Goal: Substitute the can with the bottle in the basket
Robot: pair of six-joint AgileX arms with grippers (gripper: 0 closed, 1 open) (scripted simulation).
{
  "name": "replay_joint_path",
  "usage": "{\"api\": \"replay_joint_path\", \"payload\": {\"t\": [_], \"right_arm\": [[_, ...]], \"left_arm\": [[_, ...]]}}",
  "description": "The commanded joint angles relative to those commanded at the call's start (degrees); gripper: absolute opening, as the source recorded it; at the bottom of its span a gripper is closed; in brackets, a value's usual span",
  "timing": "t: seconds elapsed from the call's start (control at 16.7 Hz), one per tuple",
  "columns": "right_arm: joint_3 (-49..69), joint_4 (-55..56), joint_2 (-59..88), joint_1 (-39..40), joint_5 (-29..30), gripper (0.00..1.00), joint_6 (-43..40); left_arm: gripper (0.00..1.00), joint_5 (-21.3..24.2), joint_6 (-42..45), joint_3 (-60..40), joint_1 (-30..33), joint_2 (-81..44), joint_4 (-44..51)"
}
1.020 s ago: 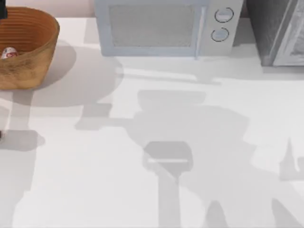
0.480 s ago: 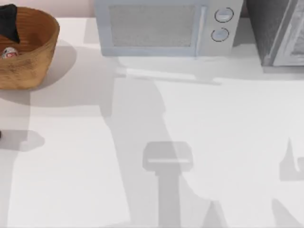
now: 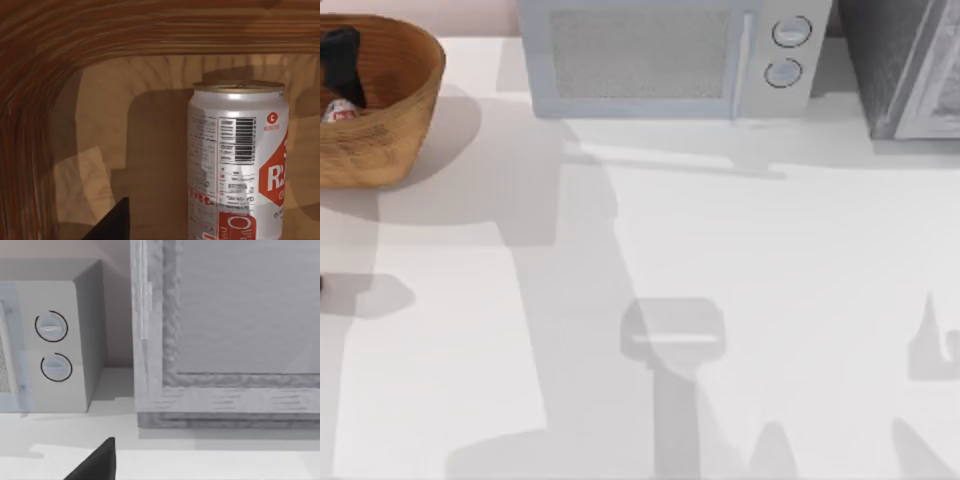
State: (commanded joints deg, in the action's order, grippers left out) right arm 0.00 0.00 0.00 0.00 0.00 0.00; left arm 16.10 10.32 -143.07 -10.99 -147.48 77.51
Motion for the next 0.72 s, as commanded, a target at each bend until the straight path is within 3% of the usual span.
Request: {"api": "replay_joint_path", "payload": {"t": [0.24,0.72], "right_arm": [[0.00,0.00,0.00,0.00,0.00,1.00,0.00],[0.00,0.00,0.00,0.00,0.00,1.00,0.00]], "left_arm": [[1.00,-0.03,-0.25,0.56,0.45,-0.05,-0.87],[1.00,-0.22,-1.77,9.24,1.74,-1.90,-11.62]]}}
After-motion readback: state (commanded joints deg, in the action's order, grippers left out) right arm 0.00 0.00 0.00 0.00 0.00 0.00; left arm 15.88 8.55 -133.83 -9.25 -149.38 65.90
